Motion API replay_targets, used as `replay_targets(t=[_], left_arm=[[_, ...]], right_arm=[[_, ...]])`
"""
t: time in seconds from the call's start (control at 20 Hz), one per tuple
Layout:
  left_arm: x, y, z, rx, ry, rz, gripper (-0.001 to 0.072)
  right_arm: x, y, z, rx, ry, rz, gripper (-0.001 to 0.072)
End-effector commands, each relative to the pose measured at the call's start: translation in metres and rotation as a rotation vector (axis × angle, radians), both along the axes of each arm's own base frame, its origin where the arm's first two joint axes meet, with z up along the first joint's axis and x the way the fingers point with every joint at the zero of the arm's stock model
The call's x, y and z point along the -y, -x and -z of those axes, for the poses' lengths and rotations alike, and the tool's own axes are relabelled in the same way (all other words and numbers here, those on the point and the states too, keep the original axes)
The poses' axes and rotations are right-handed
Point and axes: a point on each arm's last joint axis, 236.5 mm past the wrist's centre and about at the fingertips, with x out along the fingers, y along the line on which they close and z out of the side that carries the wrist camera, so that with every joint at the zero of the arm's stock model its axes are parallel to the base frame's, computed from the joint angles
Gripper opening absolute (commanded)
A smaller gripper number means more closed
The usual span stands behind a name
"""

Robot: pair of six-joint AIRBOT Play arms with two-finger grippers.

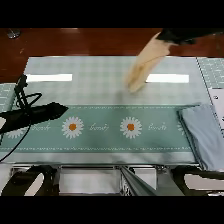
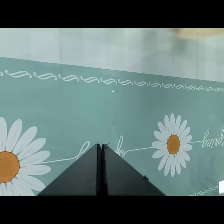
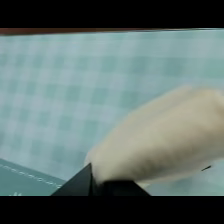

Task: Fold the shirts.

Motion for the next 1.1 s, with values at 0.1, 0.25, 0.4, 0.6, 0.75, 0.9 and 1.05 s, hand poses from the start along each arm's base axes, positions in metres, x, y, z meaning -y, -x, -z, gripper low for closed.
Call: replay_targets(t=[0.1, 0.25, 0.4, 0.6, 0.75, 0.9, 1.05], left_arm=[[0.0, 0.001, 0.001, -0.005, 0.0, 0.003, 0.0026], [0.0, 0.001, 0.001, -0.005, 0.0, 0.003, 0.0026], [0.0, 0.001, 0.001, -0.005, 0.0, 0.003, 0.0026], [0.0, 0.0, 0.001, -0.002, 0.0, 0.001, 0.0026], [0.0, 0.001, 0.001, -0.003, 0.0, 0.002, 0.0026], [-0.006, -0.012, -0.01, 0.071, -0.037, 0.013, 0.0025], [-0.034, -0.064, -0.08, 0.208, -0.055, -0.065, 0.0025]], right_arm=[[0.161, 0.071, -0.011, -0.185, 0.119, 0.33, 0.0025], [0.214, 0.137, 0.005, -0.345, 0.166, 0.458, 0.0025], [0.241, 0.201, 0.031, -0.46, 0.162, 0.607, 0.0025], [0.276, 0.36, 0.114, -0.839, 0.287, 1.02, 0.0026], [0.27, 0.419, 0.164, -0.904, 0.319, 1.232, 0.0311], [0.276, 0.392, 0.169, -0.772, 0.359, 1.114, 0.0624], [0.275, 0.262, 0.101, -0.322, 0.225, 0.956, 0.0408]])
